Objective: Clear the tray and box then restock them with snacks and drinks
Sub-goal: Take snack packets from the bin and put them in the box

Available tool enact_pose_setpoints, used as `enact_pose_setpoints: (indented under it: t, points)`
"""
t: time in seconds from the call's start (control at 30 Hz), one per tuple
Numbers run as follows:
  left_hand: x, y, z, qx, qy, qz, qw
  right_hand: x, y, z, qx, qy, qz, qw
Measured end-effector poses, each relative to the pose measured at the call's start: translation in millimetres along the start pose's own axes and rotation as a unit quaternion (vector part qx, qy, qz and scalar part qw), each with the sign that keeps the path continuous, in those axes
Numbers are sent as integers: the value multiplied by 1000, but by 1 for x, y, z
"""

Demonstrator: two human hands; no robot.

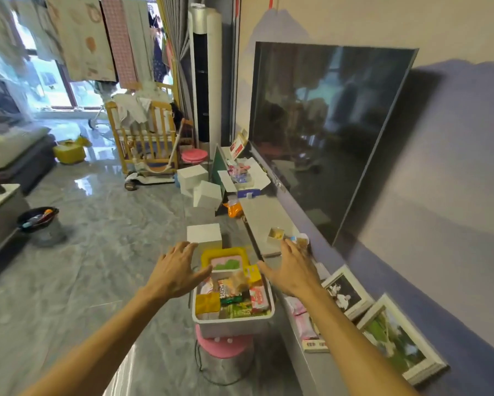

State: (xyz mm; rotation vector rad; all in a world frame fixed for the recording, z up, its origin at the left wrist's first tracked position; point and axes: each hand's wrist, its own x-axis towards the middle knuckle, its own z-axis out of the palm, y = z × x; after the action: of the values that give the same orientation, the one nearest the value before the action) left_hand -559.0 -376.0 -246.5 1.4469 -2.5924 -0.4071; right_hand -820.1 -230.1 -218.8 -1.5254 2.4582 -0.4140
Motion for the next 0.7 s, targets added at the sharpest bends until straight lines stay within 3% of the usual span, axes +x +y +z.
enact_pose_setpoints:
  t: [0.33,0.5,0.7]
  points:
    - [127,-32,120,9,-131,-82,988,178,47,115,4,-109,-40,993]
    - [180,-64,206,25,-215,-115,970,247,80,217,-37,-204,-56,977]
    - [231,-123,335,59,-300,-97,947,316,113,359,-51,-261,-53,962]
